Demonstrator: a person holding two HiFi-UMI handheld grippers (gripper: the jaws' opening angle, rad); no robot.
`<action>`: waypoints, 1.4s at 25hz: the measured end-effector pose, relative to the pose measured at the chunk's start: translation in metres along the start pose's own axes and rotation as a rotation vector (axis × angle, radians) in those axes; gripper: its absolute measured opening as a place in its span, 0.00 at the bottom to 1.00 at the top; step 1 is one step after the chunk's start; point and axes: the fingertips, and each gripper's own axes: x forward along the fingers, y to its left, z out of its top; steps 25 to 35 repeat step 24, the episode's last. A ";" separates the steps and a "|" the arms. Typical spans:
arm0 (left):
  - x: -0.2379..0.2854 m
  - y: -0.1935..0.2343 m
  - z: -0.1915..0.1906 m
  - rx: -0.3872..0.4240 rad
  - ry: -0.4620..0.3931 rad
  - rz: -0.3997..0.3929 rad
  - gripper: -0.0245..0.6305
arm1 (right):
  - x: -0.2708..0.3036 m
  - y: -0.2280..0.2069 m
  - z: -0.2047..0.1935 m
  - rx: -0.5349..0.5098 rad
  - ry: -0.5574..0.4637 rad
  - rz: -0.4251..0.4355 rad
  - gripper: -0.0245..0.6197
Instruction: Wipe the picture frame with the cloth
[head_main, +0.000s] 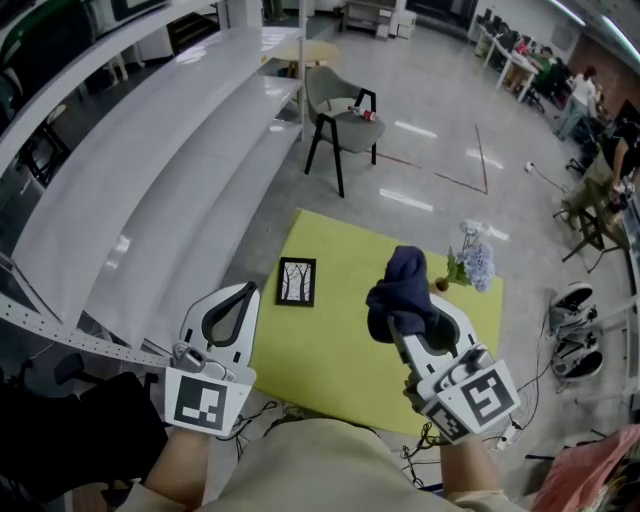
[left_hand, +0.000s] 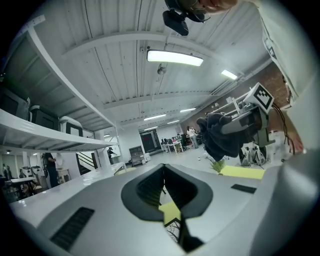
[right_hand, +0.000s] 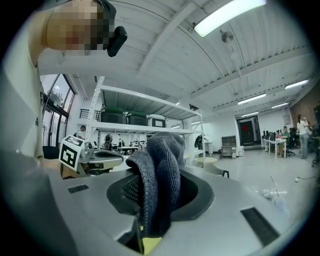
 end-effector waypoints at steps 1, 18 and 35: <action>-0.001 -0.002 -0.001 -0.007 0.000 0.002 0.05 | -0.001 0.000 -0.004 0.003 0.009 0.000 0.20; -0.002 -0.002 -0.017 -0.070 0.036 0.031 0.05 | 0.005 -0.006 -0.022 0.048 0.043 0.012 0.20; -0.003 -0.002 -0.012 -0.071 0.026 0.032 0.05 | 0.006 -0.008 -0.019 0.038 0.038 0.014 0.20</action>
